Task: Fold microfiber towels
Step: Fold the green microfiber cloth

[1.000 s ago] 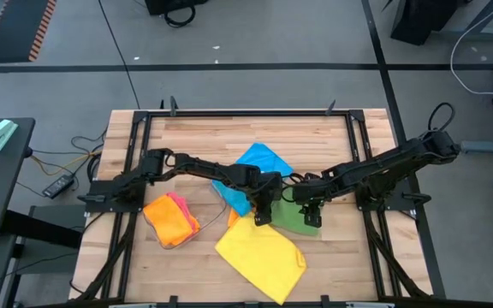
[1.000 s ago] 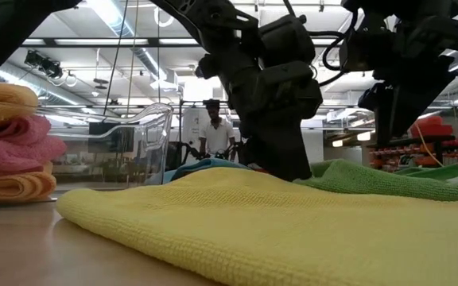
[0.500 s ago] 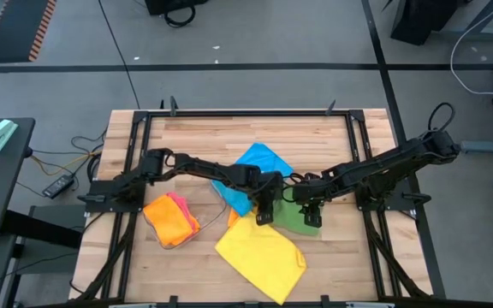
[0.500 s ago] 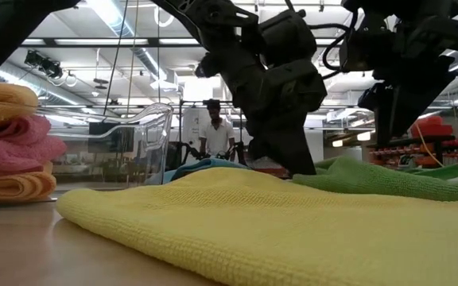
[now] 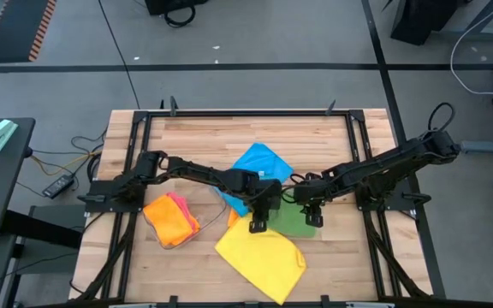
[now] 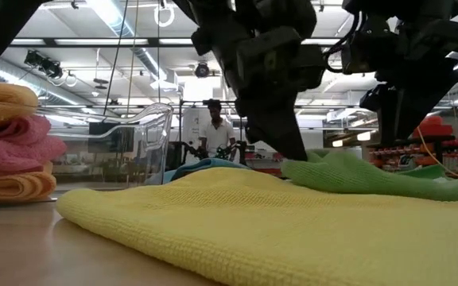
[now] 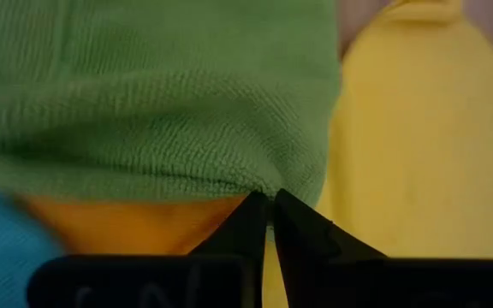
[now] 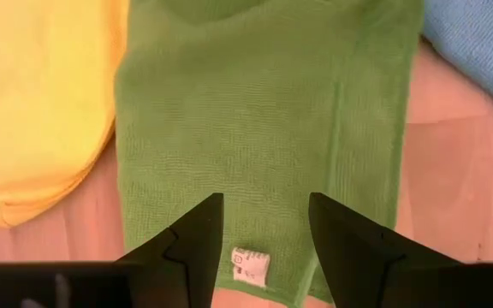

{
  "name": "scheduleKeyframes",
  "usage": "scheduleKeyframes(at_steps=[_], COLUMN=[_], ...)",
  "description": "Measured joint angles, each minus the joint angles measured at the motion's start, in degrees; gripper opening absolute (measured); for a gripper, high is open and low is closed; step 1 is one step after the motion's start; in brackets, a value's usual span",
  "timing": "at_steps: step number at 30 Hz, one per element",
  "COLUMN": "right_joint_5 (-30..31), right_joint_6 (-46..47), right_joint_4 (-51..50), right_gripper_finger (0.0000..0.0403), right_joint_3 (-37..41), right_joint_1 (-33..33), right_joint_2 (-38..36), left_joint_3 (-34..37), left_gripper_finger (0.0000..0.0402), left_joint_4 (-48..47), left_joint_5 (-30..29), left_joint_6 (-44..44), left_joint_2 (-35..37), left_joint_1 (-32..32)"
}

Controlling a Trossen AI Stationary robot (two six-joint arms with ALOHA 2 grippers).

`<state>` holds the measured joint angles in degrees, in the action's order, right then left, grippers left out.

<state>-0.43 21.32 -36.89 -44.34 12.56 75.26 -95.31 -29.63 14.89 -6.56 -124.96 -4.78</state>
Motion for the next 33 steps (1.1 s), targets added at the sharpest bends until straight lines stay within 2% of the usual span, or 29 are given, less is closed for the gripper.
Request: scheduleKeyframes(at_steps=[5,10,16,19,33], right_joint_5=[-0.01,0.0,0.39,0.39,0.8], right_joint_6=[-0.2,0.24,0.58,0.57,1.04], right_joint_4=[0.46,0.67,0.93,0.97,1.2], right_gripper_finger=[0.0181,0.0181,0.0181,0.0181,0.0181], right_joint_3=[0.0,0.0,0.0,0.0,0.0], right_joint_1=[0.02,0.02,0.0,0.0,0.74], right_joint_2=[0.02,0.02,0.02,0.02,0.02], left_joint_3=[0.17,0.17,0.15,0.02,0.09], left_gripper_finger=[0.0039,0.0085,0.0153,0.0169,0.0152], left_joint_4=[0.97,1.3,0.39,0.11,0.78], left_joint_5=[-6.51,-6.37,-2.59,-3.04,-1.56], left_joint_6=[1.2,-2.0,-2.06,-2.17,-6.36], left_joint_2=[-0.84,-1.82,-0.31,0.78,-1.11], left_joint_1=[-1.85,-1.85,-1.01,-0.83,-0.03])
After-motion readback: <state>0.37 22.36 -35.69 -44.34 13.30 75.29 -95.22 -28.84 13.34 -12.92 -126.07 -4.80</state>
